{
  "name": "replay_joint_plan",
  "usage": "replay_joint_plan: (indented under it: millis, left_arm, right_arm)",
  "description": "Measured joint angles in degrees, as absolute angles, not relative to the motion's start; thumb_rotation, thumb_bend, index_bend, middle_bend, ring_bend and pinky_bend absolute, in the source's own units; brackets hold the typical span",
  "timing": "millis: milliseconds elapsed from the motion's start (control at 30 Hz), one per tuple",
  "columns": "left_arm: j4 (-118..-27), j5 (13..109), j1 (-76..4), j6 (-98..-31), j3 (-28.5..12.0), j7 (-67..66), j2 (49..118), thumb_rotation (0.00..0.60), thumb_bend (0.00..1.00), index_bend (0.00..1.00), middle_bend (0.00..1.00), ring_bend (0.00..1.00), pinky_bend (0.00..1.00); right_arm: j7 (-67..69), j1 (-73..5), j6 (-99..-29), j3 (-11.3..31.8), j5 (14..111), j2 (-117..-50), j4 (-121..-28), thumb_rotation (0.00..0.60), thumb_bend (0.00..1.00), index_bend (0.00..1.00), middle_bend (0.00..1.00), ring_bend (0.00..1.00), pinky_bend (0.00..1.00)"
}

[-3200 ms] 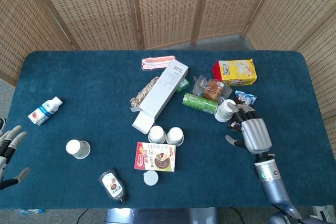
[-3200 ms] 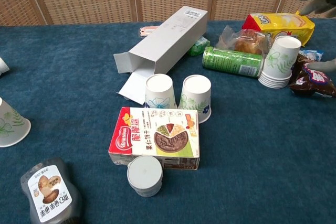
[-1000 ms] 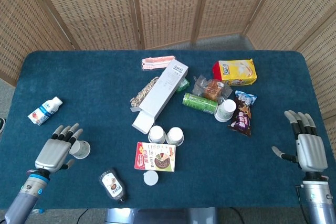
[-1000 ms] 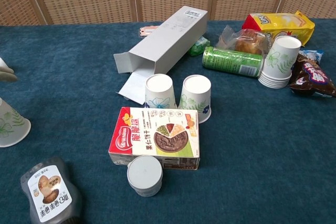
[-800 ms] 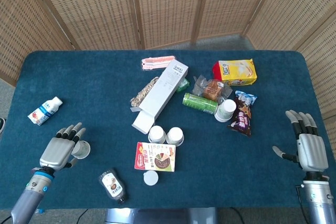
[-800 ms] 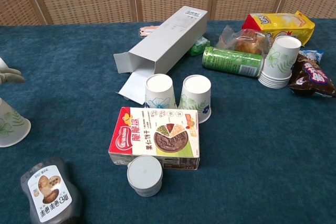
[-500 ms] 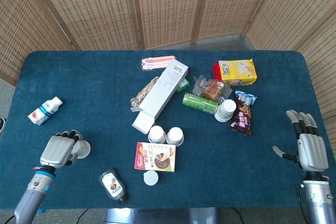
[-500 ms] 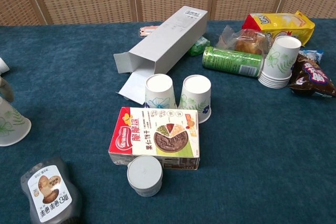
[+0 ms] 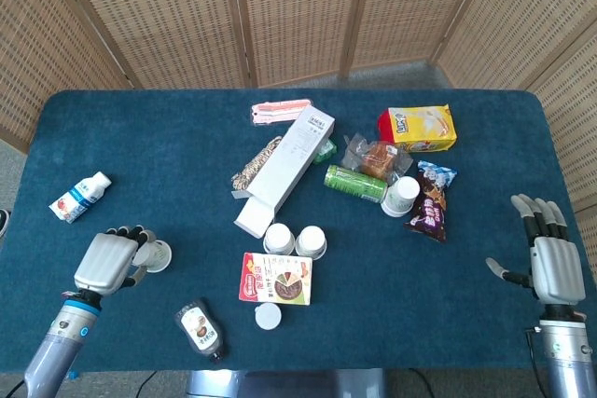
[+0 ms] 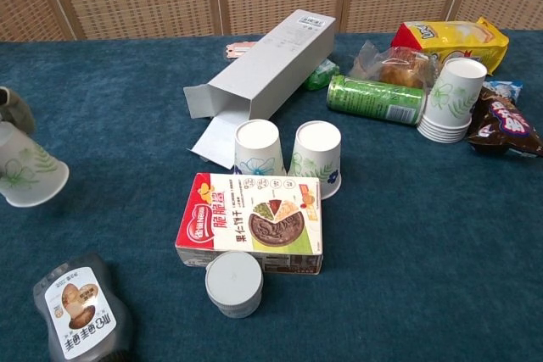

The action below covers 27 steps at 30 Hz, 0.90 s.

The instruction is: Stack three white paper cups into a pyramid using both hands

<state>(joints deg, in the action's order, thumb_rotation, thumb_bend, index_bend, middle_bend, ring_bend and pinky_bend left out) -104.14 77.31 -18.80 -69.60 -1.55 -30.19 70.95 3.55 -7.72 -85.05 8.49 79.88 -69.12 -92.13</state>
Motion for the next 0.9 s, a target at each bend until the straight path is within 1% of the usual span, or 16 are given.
replay_joint_plan:
  millis: [167, 267, 500, 733, 900]
  left_arm:
    - [-108.3, 80.0, -20.0, -70.6, -2.6, -30.1, 68.7, 0.600, 0.34, 0.34, 0.40, 0.38, 0.52]
    - [-111.0, 80.3, -20.9, -70.4, -3.2, -31.6, 68.0, 0.600, 0.34, 0.34, 0.40, 0.39, 0.52]
    - [-117.1, 79.0, -24.1, -68.4, -5.3, -34.2, 67.5, 0.600, 0.34, 0.34, 0.40, 0.39, 0.52]
    - [-120.0, 77.7, -28.0, -67.3, -8.0, -38.9, 70.2, 0.600, 0.34, 0.34, 0.39, 0.39, 0.52]
    - [-120.0, 77.6, -31.1, -66.5, -9.7, -41.2, 73.5, 0.600, 0.33, 0.33, 0.39, 0.38, 0.51]
  right_arm:
    - [1.5, -7.5, -84.8, 9.0, 78.0, -69.1, -92.7, 0.600, 0.09, 0.07, 0.00, 0.00, 0.00]
    - [1.1, -7.4, -84.5, 9.2, 77.4, -68.8, -93.1, 0.600, 0.08, 0.04, 0.00, 0.00, 0.00]
    - [0.7, -7.2, -84.0, 9.4, 77.0, -68.3, -93.9, 0.600, 0.08, 0.03, 0.00, 0.00, 0.00]
    - [1.0, -7.2, -83.9, 9.5, 77.1, -68.2, -94.1, 0.600, 0.08, 0.03, 0.00, 0.00, 0.00]
    - [1.2, -7.2, -83.8, 9.6, 77.0, -68.2, -94.1, 0.600, 0.08, 0.03, 0.00, 0.00, 0.00]
